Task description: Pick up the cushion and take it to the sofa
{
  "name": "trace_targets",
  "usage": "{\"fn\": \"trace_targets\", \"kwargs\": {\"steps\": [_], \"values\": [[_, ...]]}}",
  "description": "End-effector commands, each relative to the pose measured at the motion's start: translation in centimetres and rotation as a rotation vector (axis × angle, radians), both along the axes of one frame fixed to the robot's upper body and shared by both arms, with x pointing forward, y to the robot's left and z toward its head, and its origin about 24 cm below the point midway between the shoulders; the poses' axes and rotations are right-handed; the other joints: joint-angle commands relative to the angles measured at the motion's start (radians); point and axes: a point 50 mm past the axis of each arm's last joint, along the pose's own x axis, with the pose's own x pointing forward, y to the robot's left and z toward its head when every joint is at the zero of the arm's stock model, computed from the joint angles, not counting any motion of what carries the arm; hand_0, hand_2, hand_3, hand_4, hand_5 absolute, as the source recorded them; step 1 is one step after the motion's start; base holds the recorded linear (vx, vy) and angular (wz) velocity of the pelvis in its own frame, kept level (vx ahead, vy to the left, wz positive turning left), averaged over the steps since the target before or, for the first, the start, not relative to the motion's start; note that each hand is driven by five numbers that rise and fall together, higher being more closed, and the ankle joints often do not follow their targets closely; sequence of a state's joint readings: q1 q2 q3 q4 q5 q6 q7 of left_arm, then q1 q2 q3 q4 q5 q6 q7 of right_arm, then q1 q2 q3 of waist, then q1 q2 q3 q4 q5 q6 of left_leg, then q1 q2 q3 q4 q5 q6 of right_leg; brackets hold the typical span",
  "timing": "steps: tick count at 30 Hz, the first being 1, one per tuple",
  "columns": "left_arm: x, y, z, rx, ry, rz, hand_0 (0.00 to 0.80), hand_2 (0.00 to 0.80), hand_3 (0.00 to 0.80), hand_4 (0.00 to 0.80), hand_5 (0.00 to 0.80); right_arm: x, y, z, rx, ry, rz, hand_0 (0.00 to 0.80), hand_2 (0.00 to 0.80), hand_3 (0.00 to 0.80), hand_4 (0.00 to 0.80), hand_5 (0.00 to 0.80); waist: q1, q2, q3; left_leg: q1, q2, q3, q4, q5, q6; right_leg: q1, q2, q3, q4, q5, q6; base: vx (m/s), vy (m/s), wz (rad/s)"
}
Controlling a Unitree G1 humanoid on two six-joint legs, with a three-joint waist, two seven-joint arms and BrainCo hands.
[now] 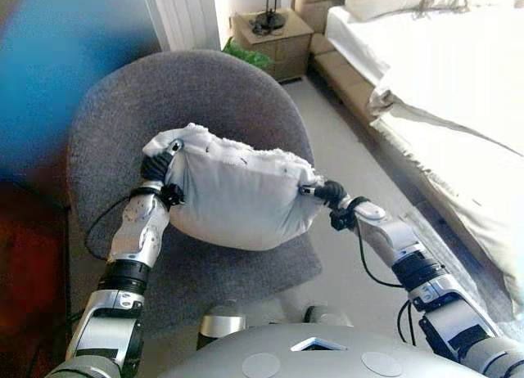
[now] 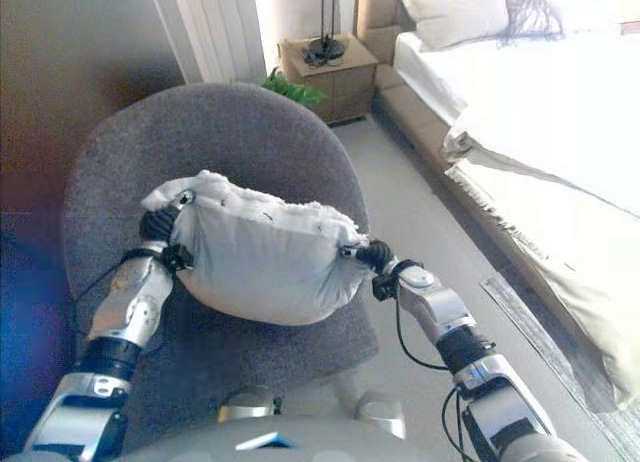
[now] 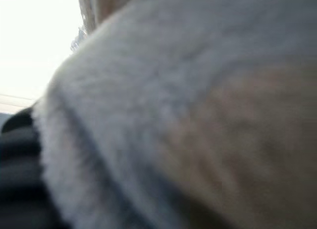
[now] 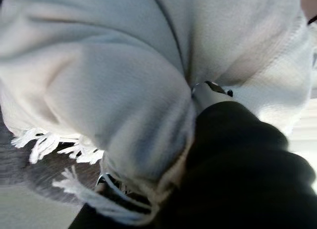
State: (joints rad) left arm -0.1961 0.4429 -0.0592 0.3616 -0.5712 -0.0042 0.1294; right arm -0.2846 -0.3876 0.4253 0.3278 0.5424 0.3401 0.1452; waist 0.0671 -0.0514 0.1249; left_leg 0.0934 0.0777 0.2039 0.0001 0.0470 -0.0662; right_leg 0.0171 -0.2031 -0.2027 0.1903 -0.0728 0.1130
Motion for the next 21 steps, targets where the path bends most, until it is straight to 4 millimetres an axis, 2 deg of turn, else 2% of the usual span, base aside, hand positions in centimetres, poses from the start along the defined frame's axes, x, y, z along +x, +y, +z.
{"fn": "trace_targets", "kwargs": {"steps": [1,5,9,11,14,16,21], "values": [[3.1,-3.5,3.2,-0.062,-0.166,-0.105,0.8,0.8,0.8,0.8,0.8,2.1,5.4,5.0,0.235,-0.15,0.151,0.8,0.8,0.8,0.8,0.8,-0.016,-0.028,-0.027,-0.044,-0.021,-0.047,0.163,-0.165,0.03,-0.056,-0.092,-0.013,-0.047,0.145,0.065,0.168,-0.085,-0.17],[3.5,-3.7,2.5,-0.086,-0.154,-0.059,0.8,0.8,0.8,0.8,0.8,0.6,6.7,4.5,0.282,-0.092,0.204,0.8,0.8,0.8,0.8,0.8,-0.033,-0.029,-0.042,-0.049,-0.003,-0.029,0.157,-0.15,0.014,-0.028,-0.063,-0.004,-0.104,0.135,0.07,0.163,-0.068,-0.11],[5.4,-3.8,3.8,-0.089,-0.203,-0.037,0.8,0.8,0.8,0.8,0.8,0.9,8.6,5.2,0.282,-0.088,0.221,0.8,0.8,0.8,0.8,0.8,-0.052,-0.014,-0.007,-0.094,0.01,-0.024,0.173,-0.139,0.003,-0.068,-0.053,0.013,-0.096,0.13,0.069,-0.025,-0.008,-0.1],[6.9,-4.1,6.3,-0.104,-0.277,-0.038,0.8,0.8,0.8,0.8,0.8,2.2,9.6,7.4,0.254,-0.164,0.224,0.8,0.8,0.8,0.8,0.8,-0.06,-0.007,0.04,-0.155,0.01,-0.031,0.209,-0.142,0.0,-0.117,-0.057,0.027,-0.078,0.126,0.067,-0.294,-0.012,-0.07],[9.2,-5.0,11.7,-0.108,-0.436,-0.038,0.8,0.8,0.8,0.8,0.8,4.6,11.2,12.1,0.246,-0.301,0.245,0.8,0.8,0.8,0.8,0.8,-0.078,-0.003,0.156,-0.301,0.017,-0.054,0.335,-0.16,-0.006,-0.249,-0.071,0.057,0.004,0.124,0.053,-0.44,-0.03,-0.2],[9.9,-5.4,13.9,-0.109,-0.498,-0.037,0.8,0.8,0.8,0.8,0.8,5.4,11.5,13.9,0.245,-0.345,0.28,0.8,0.8,0.8,0.8,0.8,-0.087,-0.001,0.214,-0.377,0.023,-0.07,0.414,-0.171,-0.008,-0.32,-0.074,0.08,0.066,0.118,0.043,-0.216,-0.017,-0.13],[10.3,-5.8,15.7,-0.08,-0.539,-0.041,0.8,0.8,0.8,0.8,0.8,5.6,11.4,15.0,0.222,-0.405,0.31,0.8,0.8,0.8,0.8,0.8,-0.089,0.0,0.268,-0.452,0.029,-0.081,0.489,-0.191,-0.007,-0.389,-0.08,0.096,0.134,0.1,0.041,-0.057,-0.02,-0.02]]}}
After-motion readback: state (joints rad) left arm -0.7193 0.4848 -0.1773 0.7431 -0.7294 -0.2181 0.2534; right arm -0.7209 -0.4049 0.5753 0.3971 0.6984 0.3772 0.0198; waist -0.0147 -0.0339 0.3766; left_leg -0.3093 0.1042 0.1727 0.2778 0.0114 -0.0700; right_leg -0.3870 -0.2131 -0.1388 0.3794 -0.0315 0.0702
